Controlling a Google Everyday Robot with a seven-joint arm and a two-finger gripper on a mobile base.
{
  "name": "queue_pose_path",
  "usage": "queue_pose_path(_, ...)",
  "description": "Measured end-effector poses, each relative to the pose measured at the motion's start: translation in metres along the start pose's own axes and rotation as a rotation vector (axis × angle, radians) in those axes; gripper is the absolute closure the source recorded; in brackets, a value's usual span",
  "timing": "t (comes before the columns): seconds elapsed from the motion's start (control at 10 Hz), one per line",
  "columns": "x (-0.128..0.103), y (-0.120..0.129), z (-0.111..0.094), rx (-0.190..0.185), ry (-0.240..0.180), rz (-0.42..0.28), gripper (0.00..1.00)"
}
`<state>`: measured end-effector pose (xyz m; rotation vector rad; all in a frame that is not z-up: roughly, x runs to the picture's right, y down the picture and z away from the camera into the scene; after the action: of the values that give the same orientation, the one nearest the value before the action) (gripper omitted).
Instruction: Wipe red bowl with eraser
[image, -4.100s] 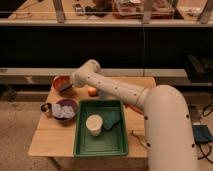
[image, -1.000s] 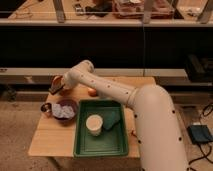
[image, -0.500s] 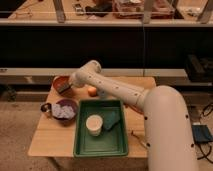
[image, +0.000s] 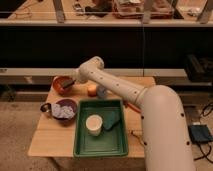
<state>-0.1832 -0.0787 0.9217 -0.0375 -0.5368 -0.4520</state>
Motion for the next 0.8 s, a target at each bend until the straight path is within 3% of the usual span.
queue_pose_path(0.3, 0.013, -0.019, 0.02, -0.016, -0.013, 0.002, 1.0)
queue_pose_path(0.8, 0.013, -0.038, 0.046, -0.032, -0.049, -0.014, 1.0)
